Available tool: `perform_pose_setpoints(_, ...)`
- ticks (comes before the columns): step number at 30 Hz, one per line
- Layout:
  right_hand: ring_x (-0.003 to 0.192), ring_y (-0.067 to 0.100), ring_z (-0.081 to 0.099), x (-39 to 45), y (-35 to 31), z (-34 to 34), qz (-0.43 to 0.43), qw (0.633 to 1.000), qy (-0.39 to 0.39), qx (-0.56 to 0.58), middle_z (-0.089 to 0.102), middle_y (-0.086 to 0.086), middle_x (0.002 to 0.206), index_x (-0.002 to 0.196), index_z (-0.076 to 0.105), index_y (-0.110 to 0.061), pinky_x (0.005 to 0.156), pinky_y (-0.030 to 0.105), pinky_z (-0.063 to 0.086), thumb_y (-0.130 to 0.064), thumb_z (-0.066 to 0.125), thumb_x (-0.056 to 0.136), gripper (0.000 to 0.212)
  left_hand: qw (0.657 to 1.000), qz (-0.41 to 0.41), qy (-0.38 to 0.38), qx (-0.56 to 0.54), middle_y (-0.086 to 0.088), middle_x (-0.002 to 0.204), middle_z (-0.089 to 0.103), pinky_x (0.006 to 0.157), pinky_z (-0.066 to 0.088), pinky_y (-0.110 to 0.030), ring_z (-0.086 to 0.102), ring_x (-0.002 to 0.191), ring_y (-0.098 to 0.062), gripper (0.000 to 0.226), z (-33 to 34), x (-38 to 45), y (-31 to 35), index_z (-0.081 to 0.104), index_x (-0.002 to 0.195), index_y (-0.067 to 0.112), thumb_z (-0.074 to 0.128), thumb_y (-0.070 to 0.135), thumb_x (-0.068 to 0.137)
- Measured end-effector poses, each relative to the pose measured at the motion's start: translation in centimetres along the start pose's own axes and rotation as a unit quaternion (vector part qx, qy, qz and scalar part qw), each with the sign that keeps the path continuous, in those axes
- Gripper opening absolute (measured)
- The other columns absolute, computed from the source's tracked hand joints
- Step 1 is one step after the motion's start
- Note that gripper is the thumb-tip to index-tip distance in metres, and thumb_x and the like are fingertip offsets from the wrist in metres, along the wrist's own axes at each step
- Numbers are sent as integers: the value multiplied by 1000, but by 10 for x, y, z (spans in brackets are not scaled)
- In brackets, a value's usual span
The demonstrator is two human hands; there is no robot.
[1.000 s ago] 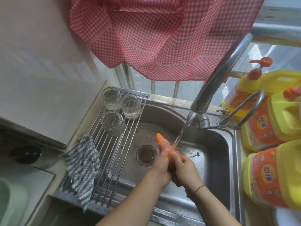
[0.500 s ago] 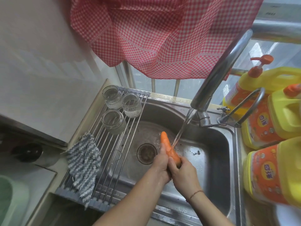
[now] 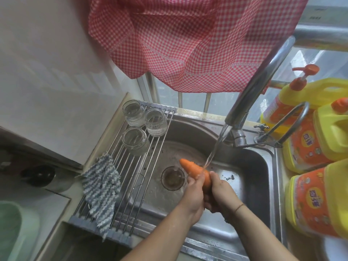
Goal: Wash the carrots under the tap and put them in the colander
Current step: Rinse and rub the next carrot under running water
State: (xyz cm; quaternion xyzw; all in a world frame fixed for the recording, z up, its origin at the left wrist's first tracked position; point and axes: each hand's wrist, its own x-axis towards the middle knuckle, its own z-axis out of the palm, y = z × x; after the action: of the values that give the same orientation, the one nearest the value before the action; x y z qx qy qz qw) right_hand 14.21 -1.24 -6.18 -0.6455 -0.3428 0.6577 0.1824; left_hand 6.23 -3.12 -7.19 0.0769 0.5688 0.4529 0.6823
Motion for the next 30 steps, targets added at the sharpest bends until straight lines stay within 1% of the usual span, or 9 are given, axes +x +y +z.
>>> perform_pose_setpoints(2, 32, 17, 37, 0, 1, 1, 16, 1000, -11, 23, 40, 6, 41, 78, 53, -3, 42, 19, 25, -39, 27, 99, 50, 1000, 4, -8, 14, -7, 98, 62, 77, 56, -49, 68, 90, -44, 44, -1, -2, -2, 28, 145, 12, 41, 25, 105)
perform_pose_setpoints(5, 32, 16, 35, -2, 5, 3, 33, 998, -18, 41, 38, 5, 41, 85, 56, -1, 43, 20, 22, -39, 26, 99, 50, 998, 3, -25, 63, -16, 143, 51, 106, 25, -62, 34, 133, -52, 77, -7, 0, -7, -17, 150, 39, 43, 24, 105)
perform_pose_setpoints(9, 31, 15, 33, -4, 8, 4, 58, 997, -23, 55, 36, 4, 38, 77, 52, -2, 41, 17, 22, -46, 24, 101, 57, 981, 84, -60, 165, -2, 136, 54, 93, 45, -58, 59, 109, -44, 53, -16, 3, -18, 25, 135, 59, 50, 26, 102)
perform_pose_setpoints(11, 32, 17, 37, -4, 6, 3, 76, 994, -43, 59, 36, 6, 40, 81, 53, -3, 40, 17, 24, -54, 22, 100, 63, 967, 128, -48, 214, 0, 112, 59, 75, 54, -43, 58, 80, -20, 36, -19, 6, -18, 38, 123, 51, 52, 27, 101)
perform_pose_setpoints(14, 37, 20, 44, -4, 5, 0, 67, 995, -80, -5, 44, 8, 48, 85, 58, -3, 40, 19, 30, -67, 20, 95, 76, 967, 158, 0, 198, 3, 100, 64, 68, 50, -15, 62, 80, -5, 14, -18, 12, -10, 53, 106, 38, 49, 26, 102)
perform_pose_setpoints(19, 49, 25, 57, -9, 11, -5, 48, 992, -112, -41, 56, 10, 59, 109, 56, -10, 43, 24, 44, -63, 23, 96, 64, 975, 123, 73, 172, -12, 95, 69, 73, 51, -30, 62, 83, -21, 34, -18, 29, 1, 67, 81, 25, 41, 24, 103)
perform_pose_setpoints(24, 60, 25, 64, -10, 13, -13, 40, 996, -84, -15, 62, 14, 72, 106, 63, -5, 49, 32, 52, -46, 26, 103, 55, 970, 98, 16, 222, -4, 106, 69, 92, 52, -34, 65, 99, -20, 47, -23, 31, 1, 68, 101, 34, 24, 48, 105)
perform_pose_setpoints(27, 66, 27, 67, -6, 11, -8, 71, 994, -87, 6, 66, 17, 81, 107, 65, -6, 50, 34, 53, -58, 31, 98, 62, 957, 101, 15, 272, 1, 117, 69, 105, 45, -37, 63, 109, -17, 59, -24, 33, -7, 68, 105, 42, 21, 73, 92)
perform_pose_setpoints(30, 52, 23, 58, -1, 8, 0, 111, 988, -94, 54, 61, 11, 66, 102, 66, -14, 43, 22, 41, -73, 32, 89, 69, 946, 97, 33, 307, 4, 133, 61, 111, 39, -41, 57, 123, -19, 88, -29, 45, -22, 57, 122, 53, 13, 99, 62)
